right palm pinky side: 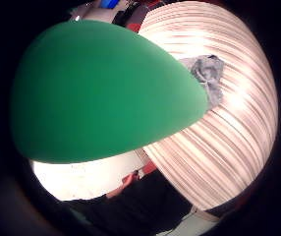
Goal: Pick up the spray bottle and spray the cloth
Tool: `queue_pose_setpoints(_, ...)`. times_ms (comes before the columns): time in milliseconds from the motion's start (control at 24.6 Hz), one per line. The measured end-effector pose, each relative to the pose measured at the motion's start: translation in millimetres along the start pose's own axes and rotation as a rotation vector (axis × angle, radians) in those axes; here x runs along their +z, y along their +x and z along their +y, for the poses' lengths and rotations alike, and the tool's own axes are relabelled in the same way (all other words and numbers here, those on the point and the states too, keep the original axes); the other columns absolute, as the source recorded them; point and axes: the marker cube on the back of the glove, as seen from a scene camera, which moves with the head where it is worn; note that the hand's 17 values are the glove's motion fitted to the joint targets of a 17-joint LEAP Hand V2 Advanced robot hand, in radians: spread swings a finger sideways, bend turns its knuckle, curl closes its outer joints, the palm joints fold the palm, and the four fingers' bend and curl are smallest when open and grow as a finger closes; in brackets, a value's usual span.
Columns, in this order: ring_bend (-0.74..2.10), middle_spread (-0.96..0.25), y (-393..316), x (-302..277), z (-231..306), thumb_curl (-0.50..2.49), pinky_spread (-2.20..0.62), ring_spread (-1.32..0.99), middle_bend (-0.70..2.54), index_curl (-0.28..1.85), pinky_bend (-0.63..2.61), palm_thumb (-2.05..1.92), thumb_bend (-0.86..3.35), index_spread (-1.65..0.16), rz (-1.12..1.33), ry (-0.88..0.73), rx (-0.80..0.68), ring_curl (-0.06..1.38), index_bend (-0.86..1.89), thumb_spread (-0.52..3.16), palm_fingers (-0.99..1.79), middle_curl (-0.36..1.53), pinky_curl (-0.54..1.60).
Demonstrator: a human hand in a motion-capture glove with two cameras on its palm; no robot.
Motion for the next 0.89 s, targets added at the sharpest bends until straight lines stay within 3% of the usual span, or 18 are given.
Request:
queue_pose_setpoints(285, 0.49, -0.02, 14.0, -13.6, -11.5, 0.73, 0.13, -0.05, 0.42, 0.49, 0.14, 1.17, -0.02, -0.21, 0.112, -0.047, 0.117, 0.42, 0.24, 0.75, 0.55, 0.49, 0.18)
queue_pose_setpoints(691, 0.51, 0.00, 90.7, -16.5, -5.3, 0.75, 0.13, -0.04, 0.41, 0.50, 0.14, 1.18, -0.02, -0.19, 0.400, -0.371, 0.650, 0.43, 0.22, 0.69, 0.61, 0.50, 0.19)
queue_pose_setpoints(894, 0.52, 0.01, 136.3, -23.0, 15.7, 0.76, 0.13, -0.03, 0.41, 0.51, 0.13, 1.17, -0.02, -0.18, 0.559, -0.456, 0.891, 0.44, 0.21, 0.67, 0.62, 0.51, 0.20)
